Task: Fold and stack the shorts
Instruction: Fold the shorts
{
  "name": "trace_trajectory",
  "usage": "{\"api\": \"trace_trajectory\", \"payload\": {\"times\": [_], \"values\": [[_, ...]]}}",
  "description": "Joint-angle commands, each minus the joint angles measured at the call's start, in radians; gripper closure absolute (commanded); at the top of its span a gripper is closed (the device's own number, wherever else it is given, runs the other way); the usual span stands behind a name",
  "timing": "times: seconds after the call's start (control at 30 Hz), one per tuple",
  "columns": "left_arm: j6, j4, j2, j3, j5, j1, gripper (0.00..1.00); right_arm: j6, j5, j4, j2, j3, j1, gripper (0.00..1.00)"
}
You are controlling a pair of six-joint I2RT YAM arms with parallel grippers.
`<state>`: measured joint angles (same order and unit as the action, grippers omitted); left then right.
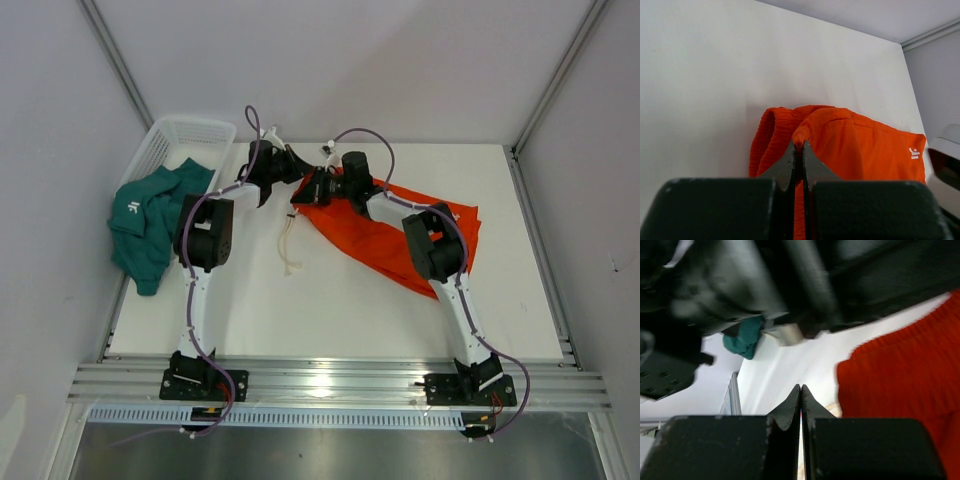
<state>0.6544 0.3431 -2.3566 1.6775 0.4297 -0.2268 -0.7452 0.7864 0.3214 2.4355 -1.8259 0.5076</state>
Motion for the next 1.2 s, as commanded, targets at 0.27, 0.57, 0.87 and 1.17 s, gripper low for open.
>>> {"api": "trace_trajectory", "payload": {"times": [0.27, 0.57, 0.87, 1.17], "values": [[-0.015, 0.06, -0.013, 0.027, 0.026, -0.008, 1.0, -0.039, -0.228, -0.172, 0.117, -0.038, -0.044, 1.0], [-0.018, 0.043, -0.027, 0.042, 0.021, -0.008, 1.0, 0.03, -0.291, -0.315, 0.134, -0.102, -0.043, 1.0], [-0.022, -0.012, -0.049, 0.082, 0.011, -0.008, 0.75, 0.128, -0.39, -0.501, 0.008, -0.028, 0.003, 1.0], [-0.015, -0.029, 0.124, -0.05, 0.006, 0.0, 0.01, 0.145, -0.348, -0.412, -0.15, 0.195, 0.049, 1.0]]}}
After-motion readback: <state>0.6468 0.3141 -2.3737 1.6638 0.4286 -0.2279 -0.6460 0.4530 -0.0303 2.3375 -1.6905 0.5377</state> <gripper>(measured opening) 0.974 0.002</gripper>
